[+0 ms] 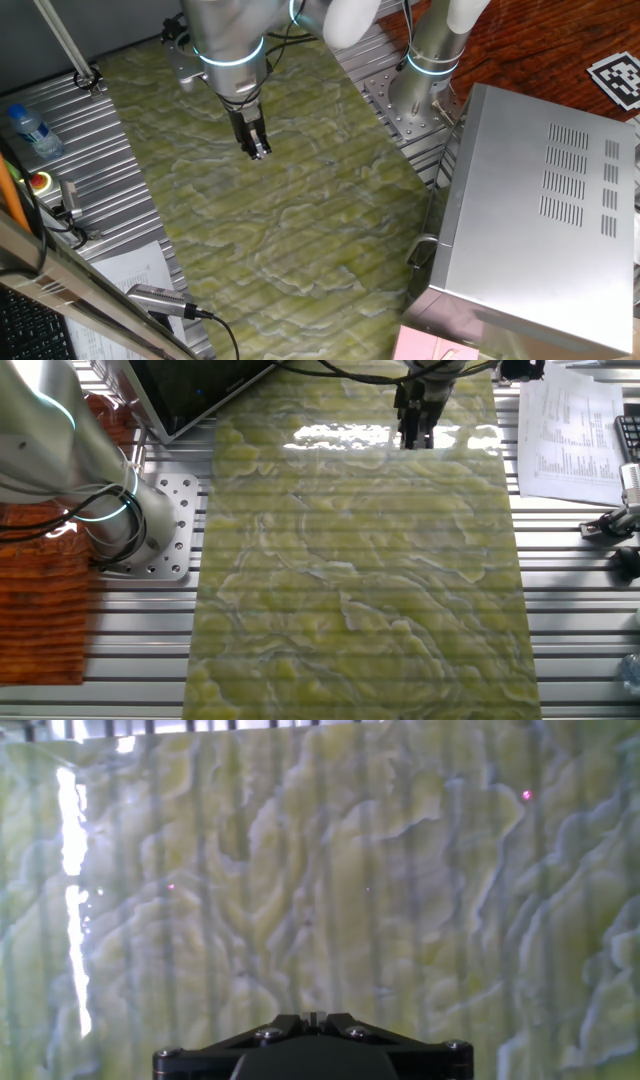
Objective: Open the microwave door
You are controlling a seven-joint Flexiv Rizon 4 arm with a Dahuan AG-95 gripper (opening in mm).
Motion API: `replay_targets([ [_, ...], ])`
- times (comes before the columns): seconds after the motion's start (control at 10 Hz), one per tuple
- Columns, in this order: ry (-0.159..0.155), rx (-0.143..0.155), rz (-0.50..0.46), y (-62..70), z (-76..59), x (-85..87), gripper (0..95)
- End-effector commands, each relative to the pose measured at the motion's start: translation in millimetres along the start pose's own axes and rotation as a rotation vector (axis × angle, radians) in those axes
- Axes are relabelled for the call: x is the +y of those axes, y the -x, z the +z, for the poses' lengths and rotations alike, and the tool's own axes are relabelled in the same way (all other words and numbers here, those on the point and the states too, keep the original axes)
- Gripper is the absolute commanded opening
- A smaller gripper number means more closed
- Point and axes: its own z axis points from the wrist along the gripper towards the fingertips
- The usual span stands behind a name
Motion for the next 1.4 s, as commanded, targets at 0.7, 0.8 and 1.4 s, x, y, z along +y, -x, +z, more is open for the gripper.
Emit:
replay_targets([
  [0.7,-0.046,0.017,0.047,5.8,-5.1,7.2,0.0],
  [0.8,-0.048,0.017,0.050,7.5,-6.4,9.0,0.0],
  [1.4,-0.085,0.026,0.041,9.5,-7.8,11.1,0.0],
])
